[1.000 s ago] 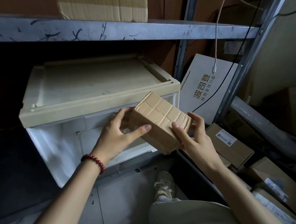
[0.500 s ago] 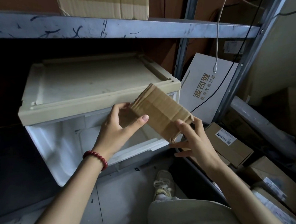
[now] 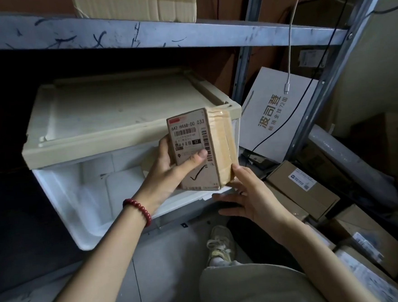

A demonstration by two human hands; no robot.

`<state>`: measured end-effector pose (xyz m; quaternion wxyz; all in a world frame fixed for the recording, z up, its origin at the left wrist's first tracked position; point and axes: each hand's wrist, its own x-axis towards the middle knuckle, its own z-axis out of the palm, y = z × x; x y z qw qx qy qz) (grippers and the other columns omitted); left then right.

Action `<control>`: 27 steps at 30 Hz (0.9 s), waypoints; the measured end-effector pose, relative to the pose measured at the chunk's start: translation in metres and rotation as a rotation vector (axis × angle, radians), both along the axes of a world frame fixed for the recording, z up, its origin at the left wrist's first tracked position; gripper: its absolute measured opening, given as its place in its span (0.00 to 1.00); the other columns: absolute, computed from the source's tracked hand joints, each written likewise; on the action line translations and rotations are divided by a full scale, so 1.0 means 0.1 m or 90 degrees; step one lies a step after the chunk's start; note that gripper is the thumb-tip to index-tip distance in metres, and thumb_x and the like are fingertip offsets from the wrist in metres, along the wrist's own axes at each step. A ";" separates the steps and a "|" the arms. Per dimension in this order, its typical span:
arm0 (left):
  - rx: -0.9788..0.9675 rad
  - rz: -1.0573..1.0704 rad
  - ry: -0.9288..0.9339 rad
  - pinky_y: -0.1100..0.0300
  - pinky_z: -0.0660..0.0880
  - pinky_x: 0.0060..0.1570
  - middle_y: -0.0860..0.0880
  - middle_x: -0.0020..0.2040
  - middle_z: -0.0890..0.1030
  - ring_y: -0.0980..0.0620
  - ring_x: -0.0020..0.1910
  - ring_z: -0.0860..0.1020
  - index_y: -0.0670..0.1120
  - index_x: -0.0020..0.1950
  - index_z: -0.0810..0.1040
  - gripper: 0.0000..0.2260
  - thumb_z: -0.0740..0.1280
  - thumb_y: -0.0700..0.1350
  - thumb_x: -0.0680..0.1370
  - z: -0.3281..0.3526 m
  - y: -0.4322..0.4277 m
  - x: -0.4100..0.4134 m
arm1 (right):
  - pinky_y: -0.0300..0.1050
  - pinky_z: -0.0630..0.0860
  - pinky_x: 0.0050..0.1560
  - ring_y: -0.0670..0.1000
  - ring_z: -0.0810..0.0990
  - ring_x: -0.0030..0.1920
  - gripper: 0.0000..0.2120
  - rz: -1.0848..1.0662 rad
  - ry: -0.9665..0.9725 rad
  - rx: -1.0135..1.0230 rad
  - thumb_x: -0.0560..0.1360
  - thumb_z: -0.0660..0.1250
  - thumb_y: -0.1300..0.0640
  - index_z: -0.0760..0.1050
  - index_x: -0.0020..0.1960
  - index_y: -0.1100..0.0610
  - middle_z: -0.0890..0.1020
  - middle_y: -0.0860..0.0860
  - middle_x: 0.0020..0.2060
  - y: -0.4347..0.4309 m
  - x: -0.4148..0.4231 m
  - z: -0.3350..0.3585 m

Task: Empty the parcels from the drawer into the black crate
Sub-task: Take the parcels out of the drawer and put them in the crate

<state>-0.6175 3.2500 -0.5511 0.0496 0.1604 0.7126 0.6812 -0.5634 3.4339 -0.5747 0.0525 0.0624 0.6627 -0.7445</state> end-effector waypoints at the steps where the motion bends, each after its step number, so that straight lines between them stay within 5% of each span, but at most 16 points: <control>1: 0.008 0.002 -0.004 0.46 0.74 0.60 0.58 0.59 0.77 0.59 0.60 0.75 0.58 0.67 0.62 0.37 0.73 0.62 0.62 -0.01 0.02 0.00 | 0.48 0.82 0.45 0.50 0.84 0.50 0.15 -0.012 0.018 0.028 0.78 0.59 0.41 0.72 0.60 0.47 0.80 0.49 0.56 0.00 0.00 0.00; 6: -0.014 0.048 0.025 0.66 0.74 0.48 0.63 0.56 0.75 0.67 0.54 0.74 0.58 0.68 0.57 0.36 0.70 0.60 0.65 -0.08 0.23 0.06 | 0.48 0.78 0.57 0.44 0.81 0.53 0.20 -0.103 0.128 0.200 0.79 0.60 0.46 0.65 0.71 0.44 0.78 0.48 0.59 0.05 0.05 0.02; 9: -0.055 0.063 0.042 0.63 0.73 0.50 0.63 0.57 0.75 0.63 0.56 0.74 0.59 0.68 0.57 0.36 0.71 0.62 0.66 -0.15 0.39 0.12 | 0.50 0.76 0.62 0.40 0.80 0.54 0.19 -0.130 0.128 0.233 0.80 0.57 0.45 0.65 0.71 0.41 0.79 0.40 0.56 0.12 0.14 -0.01; 13: -0.187 0.016 0.078 0.67 0.72 0.51 0.64 0.60 0.74 0.70 0.56 0.72 0.69 0.64 0.59 0.32 0.72 0.61 0.66 -0.31 0.65 0.29 | 0.42 0.76 0.59 0.30 0.77 0.52 0.07 -0.194 0.096 0.231 0.78 0.57 0.38 0.71 0.52 0.26 0.78 0.25 0.46 0.32 0.36 -0.19; 16: -0.289 -0.060 0.091 0.56 0.70 0.63 0.54 0.66 0.73 0.56 0.64 0.72 0.64 0.71 0.60 0.35 0.75 0.55 0.69 -0.38 0.89 0.39 | 0.35 0.75 0.53 0.32 0.79 0.51 0.11 -0.228 0.063 0.219 0.76 0.59 0.36 0.71 0.58 0.30 0.80 0.31 0.52 0.54 0.55 -0.37; 20: -0.337 -0.095 0.140 0.63 0.66 0.58 0.52 0.65 0.74 0.54 0.62 0.72 0.57 0.71 0.63 0.34 0.76 0.51 0.69 -0.25 1.31 0.45 | 0.52 0.73 0.65 0.45 0.79 0.59 0.22 -0.313 0.049 0.163 0.76 0.63 0.40 0.70 0.68 0.47 0.80 0.43 0.58 0.86 0.70 -0.41; 24: -0.344 -0.120 0.137 0.67 0.69 0.54 0.55 0.62 0.76 0.56 0.58 0.74 0.52 0.71 0.63 0.34 0.76 0.51 0.70 -0.11 1.73 0.54 | 0.36 0.74 0.56 0.30 0.75 0.51 0.23 -0.413 0.090 0.154 0.76 0.65 0.40 0.66 0.68 0.45 0.76 0.32 0.50 1.16 0.87 -0.32; 27: -0.351 -0.155 0.149 0.80 0.65 0.42 0.61 0.53 0.74 0.64 0.51 0.72 0.51 0.70 0.64 0.33 0.76 0.51 0.70 -0.06 2.01 0.65 | 0.38 0.74 0.56 0.35 0.76 0.55 0.21 -0.461 0.103 0.149 0.76 0.65 0.42 0.65 0.66 0.44 0.77 0.35 0.52 1.38 1.03 -0.31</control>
